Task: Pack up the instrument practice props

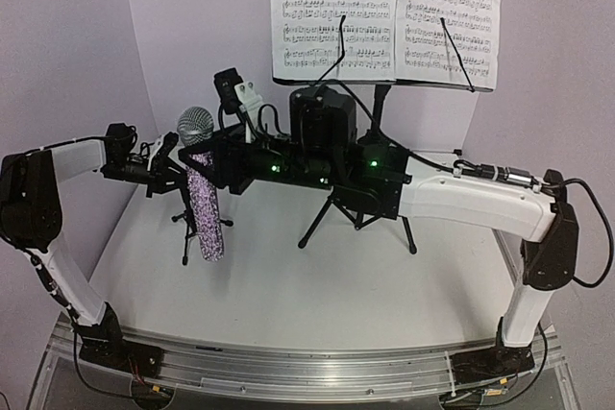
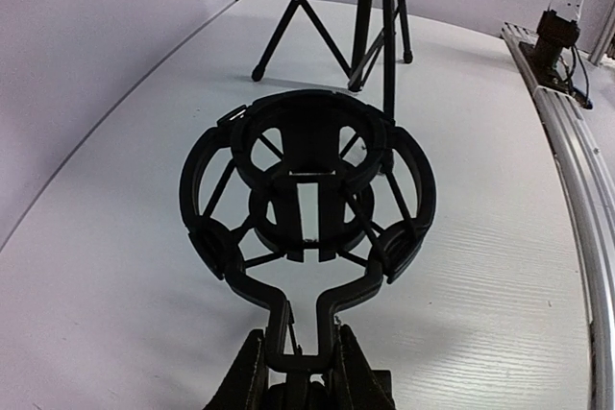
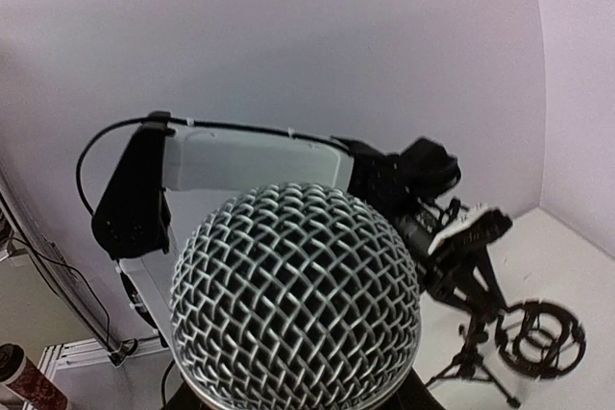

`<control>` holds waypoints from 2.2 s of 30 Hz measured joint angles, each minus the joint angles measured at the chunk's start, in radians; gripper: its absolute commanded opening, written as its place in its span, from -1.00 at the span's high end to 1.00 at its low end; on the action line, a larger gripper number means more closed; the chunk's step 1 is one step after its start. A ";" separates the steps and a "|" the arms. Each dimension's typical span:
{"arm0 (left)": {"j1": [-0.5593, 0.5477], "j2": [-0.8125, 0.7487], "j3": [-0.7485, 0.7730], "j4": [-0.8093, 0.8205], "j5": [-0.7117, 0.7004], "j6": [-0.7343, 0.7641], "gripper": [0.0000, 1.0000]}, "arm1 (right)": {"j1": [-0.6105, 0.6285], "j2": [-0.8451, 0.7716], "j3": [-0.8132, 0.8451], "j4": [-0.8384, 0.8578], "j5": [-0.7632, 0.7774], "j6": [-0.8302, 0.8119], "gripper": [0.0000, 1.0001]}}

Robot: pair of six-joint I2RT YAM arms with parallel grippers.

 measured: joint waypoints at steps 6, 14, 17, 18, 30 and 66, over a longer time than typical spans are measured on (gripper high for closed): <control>0.037 0.032 0.000 0.161 -0.030 -0.088 1.00 | 0.002 0.001 -0.085 -0.057 0.092 0.099 1.00; 0.048 0.084 0.023 0.298 -0.035 -0.189 1.00 | -0.023 0.169 -0.022 -0.126 0.215 0.294 1.00; 0.048 0.097 0.028 0.330 -0.037 -0.218 1.00 | -0.047 0.273 0.034 -0.171 0.229 0.370 1.00; 0.048 0.100 0.029 0.341 -0.037 -0.233 1.00 | -0.055 0.307 0.051 -0.188 0.234 0.397 1.00; 0.046 0.143 0.047 0.451 -0.048 -0.311 1.00 | -0.123 0.602 0.293 -0.320 0.234 0.717 1.00; 0.053 0.050 0.079 0.364 -0.110 -0.421 -0.55 | -0.126 0.845 0.546 -0.404 0.192 0.894 -0.21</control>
